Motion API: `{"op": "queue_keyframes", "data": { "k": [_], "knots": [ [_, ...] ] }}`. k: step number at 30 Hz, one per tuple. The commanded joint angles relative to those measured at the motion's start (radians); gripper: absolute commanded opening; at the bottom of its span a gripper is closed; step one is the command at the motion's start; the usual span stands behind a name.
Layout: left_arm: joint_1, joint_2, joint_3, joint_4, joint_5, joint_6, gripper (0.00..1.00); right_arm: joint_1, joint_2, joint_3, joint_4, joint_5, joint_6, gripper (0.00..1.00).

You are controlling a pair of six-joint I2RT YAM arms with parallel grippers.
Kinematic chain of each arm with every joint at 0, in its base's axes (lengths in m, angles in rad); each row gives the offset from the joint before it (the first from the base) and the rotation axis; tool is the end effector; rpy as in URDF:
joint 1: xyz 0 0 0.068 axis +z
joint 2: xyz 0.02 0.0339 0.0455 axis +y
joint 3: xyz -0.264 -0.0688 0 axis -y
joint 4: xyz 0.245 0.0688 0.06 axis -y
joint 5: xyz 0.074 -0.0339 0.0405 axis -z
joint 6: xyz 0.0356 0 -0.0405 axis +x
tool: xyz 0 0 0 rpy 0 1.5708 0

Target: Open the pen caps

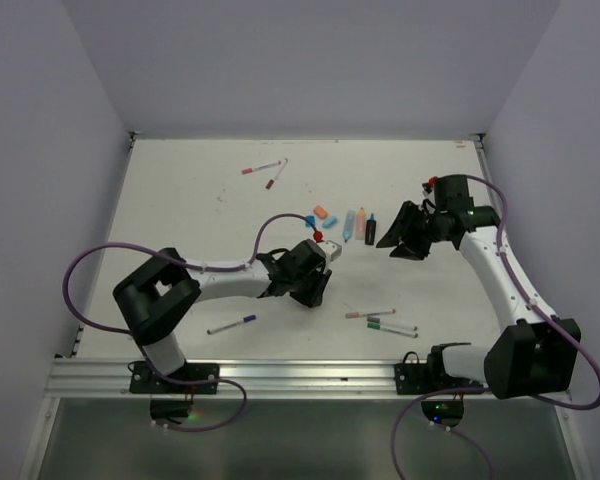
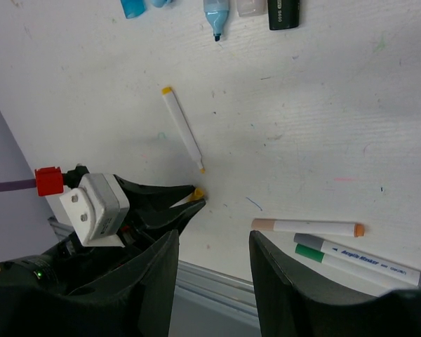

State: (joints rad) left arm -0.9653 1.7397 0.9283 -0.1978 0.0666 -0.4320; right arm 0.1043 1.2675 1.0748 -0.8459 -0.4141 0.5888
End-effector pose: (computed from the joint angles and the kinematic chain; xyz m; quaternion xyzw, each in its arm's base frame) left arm 0.1887 -0.2767 0.1447 0.2619 0.9239 -0.2026 0.1915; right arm 0.2444 0.0400 0.2856 0.1740 0.9296 0.2740 0.1747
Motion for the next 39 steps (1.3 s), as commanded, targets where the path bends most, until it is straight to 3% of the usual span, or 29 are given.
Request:
{"op": "queue_keyframes", "data": {
  "k": [1,8,13,30,39],
  "knots": [
    [-0.018,0.118,-0.106,-0.221,-0.051,-0.024,0.33,-0.005,-0.031,-0.004,-0.009,-0.019,-0.021,0.49],
    [-0.018,0.087,-0.157,-0.226,-0.100,-0.037,0.48,-0.006,-0.028,-0.013,-0.007,-0.023,-0.029,0.49],
    [-0.018,0.098,-0.180,-0.227,-0.120,-0.040,0.49,-0.008,-0.030,-0.027,0.002,-0.028,-0.026,0.49],
    [-0.019,0.077,-0.226,-0.239,-0.122,-0.106,0.41,-0.008,-0.025,-0.015,0.002,-0.026,-0.032,0.49],
    [-0.021,0.112,-0.279,-0.178,-0.071,-0.149,0.24,-0.008,-0.020,-0.013,-0.004,-0.026,-0.040,0.49]
  ]
}}
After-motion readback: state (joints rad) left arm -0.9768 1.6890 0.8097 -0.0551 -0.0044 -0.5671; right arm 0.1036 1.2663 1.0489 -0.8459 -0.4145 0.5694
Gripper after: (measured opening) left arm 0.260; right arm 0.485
